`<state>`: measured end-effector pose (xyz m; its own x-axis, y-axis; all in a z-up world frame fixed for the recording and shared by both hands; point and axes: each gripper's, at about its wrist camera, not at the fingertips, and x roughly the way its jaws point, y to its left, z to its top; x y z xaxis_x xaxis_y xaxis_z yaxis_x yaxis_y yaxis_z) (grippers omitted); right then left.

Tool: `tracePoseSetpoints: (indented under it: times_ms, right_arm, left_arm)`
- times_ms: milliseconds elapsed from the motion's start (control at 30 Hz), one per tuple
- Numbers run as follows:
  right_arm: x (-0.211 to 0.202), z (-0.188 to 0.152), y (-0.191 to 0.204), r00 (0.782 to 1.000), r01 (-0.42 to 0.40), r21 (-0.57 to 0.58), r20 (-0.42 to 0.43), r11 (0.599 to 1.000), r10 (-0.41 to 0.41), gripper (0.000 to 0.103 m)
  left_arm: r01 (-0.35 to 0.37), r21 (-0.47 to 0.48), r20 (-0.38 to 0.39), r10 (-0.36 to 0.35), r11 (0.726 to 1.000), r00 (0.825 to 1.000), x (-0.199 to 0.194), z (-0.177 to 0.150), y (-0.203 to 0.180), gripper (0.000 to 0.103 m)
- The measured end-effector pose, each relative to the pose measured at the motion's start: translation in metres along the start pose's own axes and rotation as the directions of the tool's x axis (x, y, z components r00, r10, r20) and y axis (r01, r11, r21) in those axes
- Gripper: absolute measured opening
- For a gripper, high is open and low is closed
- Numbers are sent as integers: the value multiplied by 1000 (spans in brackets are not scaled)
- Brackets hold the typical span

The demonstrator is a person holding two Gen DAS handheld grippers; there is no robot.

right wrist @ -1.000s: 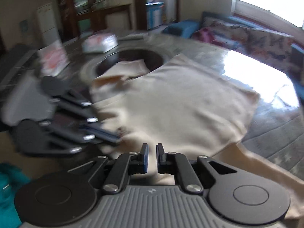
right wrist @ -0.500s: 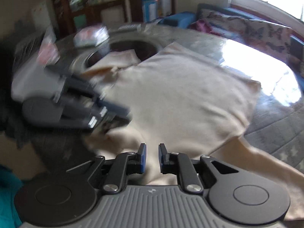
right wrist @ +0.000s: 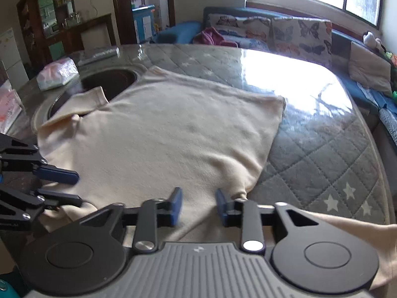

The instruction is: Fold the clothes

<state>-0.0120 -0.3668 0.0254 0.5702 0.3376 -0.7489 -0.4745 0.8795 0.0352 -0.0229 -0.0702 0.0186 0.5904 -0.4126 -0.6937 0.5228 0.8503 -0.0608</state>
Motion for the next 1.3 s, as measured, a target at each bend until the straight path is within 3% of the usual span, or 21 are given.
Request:
tracePoseSetpoints:
  times_ms: [167, 333, 533, 700, 767, 900, 1033, 1200, 1300]
  right_arm:
    - [12, -2, 13, 1000, -4, -17, -10, 1000, 3, 49]
    - [7, 3, 28, 1000, -20, -48, 21, 999, 21, 53]
    - [14, 7, 43, 998, -59, -48, 26, 997, 61, 61]
    - [22, 6, 47, 997, -76, -33, 17, 997, 77, 68]
    - [24, 6, 49, 997, -81, -33, 18, 996, 82, 70]
    - [25, 6, 51, 996, -89, -32, 18, 996, 89, 72]
    - [25, 6, 50, 995, -98, -30, 17, 995, 98, 74]
    - [26, 7, 49, 995, -103, -29, 16, 994, 103, 75]
    - [27, 7, 50, 995, -101, -33, 16, 994, 101, 75]
  left_arm:
    - [-29, -22, 5, 29, 999, 1000, -4, 1, 7, 45]
    - [-105, -55, 41, 107, 993, 993, -16, 10, 26, 55]
    - [-268, -177, 60, 283, 947, 957, -15, 30, 73, 68]
    - [-317, -197, 52, 333, 928, 942, -1, 42, 103, 68]
    - [-324, -196, 46, 339, 925, 940, 7, 45, 112, 66]
    - [-337, -200, 13, 347, 920, 938, 27, 48, 127, 38]
    - [-325, -184, -7, 329, 928, 944, 38, 45, 129, 32]
    - [-317, -179, -16, 320, 931, 947, 45, 40, 129, 33]
    - [-324, -187, -11, 328, 927, 945, 44, 42, 132, 17]
